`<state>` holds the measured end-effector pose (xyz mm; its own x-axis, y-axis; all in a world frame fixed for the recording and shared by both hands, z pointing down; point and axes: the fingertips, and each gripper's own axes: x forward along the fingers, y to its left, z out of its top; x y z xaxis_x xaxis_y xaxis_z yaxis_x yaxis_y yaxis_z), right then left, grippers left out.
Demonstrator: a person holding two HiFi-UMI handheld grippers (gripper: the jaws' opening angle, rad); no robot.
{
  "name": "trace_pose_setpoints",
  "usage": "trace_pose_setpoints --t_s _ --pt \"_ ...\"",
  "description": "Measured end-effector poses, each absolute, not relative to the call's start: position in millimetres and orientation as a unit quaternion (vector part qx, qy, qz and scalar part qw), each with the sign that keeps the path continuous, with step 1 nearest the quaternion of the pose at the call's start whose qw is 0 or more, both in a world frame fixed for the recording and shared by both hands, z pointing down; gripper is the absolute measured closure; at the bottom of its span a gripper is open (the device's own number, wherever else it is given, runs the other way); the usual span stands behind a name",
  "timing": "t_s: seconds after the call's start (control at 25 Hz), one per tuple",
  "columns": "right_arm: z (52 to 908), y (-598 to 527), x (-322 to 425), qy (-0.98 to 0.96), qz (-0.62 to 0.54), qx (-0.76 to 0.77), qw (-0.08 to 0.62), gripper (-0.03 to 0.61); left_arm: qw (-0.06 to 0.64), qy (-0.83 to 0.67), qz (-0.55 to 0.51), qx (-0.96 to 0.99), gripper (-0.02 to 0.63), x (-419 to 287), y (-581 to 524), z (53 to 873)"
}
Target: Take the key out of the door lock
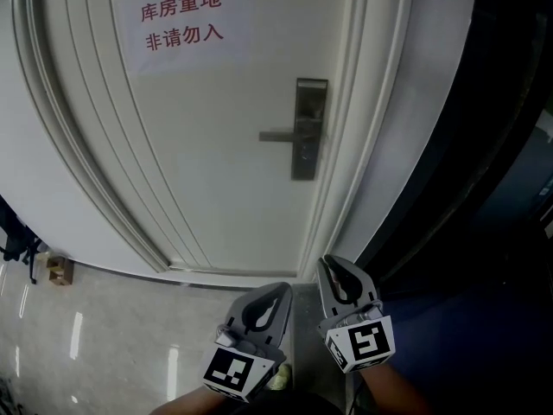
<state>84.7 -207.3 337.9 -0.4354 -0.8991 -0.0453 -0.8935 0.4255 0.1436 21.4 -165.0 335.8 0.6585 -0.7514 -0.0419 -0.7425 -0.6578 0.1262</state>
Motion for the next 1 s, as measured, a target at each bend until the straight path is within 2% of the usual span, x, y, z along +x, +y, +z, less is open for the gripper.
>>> trace_pose_setpoints --t_s 0.4,0.64,1.0 --pt "338.2 -325.0 95.4 -0.8 -0.208 0.549 0.124 0.558 0.055 -0.396 -0.038 0.916 0.607 28.7 -231.5 344.0" --pt "352.7 -399.4 89.1 -0.74 -0.32 0.547 0.225 0.486 0.054 -0.381 -0.043 0.922 0.607 22.8 -278.7 340.8" --pt "376.2 -475.4 90.3 -0.607 -0.483 0.525 0.35 0.477 0.073 -0.384 -0.031 0.92 0.607 13.1 -336.7 358.6"
